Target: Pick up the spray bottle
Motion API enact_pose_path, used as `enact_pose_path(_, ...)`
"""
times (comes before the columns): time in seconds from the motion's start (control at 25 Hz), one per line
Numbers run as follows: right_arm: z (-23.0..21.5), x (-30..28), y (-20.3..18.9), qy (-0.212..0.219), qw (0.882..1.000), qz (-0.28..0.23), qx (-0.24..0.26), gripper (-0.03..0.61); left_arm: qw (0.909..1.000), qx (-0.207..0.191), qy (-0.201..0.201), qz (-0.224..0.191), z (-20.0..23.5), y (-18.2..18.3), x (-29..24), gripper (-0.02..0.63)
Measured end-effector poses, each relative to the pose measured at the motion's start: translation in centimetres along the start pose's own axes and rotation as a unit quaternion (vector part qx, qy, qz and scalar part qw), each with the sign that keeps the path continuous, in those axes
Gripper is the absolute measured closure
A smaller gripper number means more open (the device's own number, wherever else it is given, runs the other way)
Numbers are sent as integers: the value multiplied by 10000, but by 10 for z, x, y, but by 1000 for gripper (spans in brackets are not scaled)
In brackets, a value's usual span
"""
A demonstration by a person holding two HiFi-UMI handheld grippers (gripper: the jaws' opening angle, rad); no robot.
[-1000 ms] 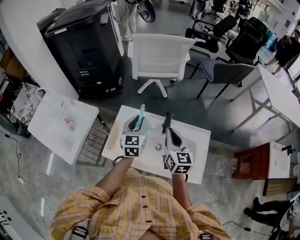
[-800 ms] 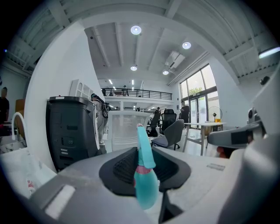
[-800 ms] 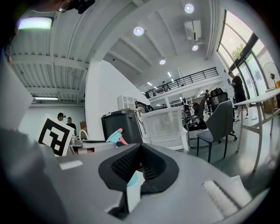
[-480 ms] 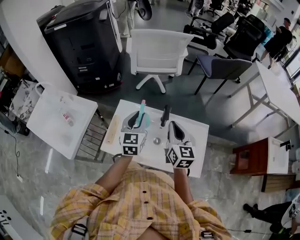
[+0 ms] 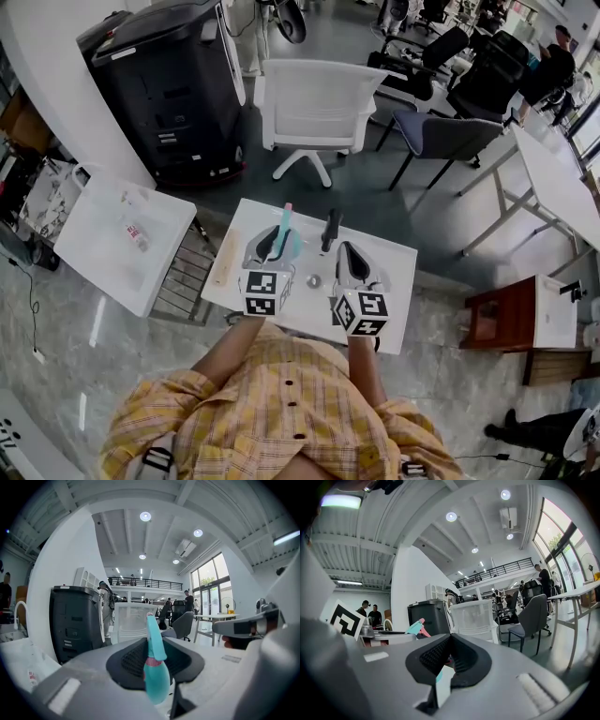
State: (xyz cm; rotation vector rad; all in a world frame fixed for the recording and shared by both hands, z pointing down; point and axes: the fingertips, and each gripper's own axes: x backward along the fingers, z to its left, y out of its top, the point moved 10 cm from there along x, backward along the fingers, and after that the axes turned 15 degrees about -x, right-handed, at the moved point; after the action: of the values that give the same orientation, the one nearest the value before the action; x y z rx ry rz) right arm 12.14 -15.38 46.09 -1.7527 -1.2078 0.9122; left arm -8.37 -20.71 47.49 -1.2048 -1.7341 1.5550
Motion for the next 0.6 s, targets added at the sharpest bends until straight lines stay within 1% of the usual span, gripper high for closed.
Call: enact_pose_path(0.6,-1,5,-1,-24,10000,-69,-49,581,10000,-23,25,-3,2,-2,5,518)
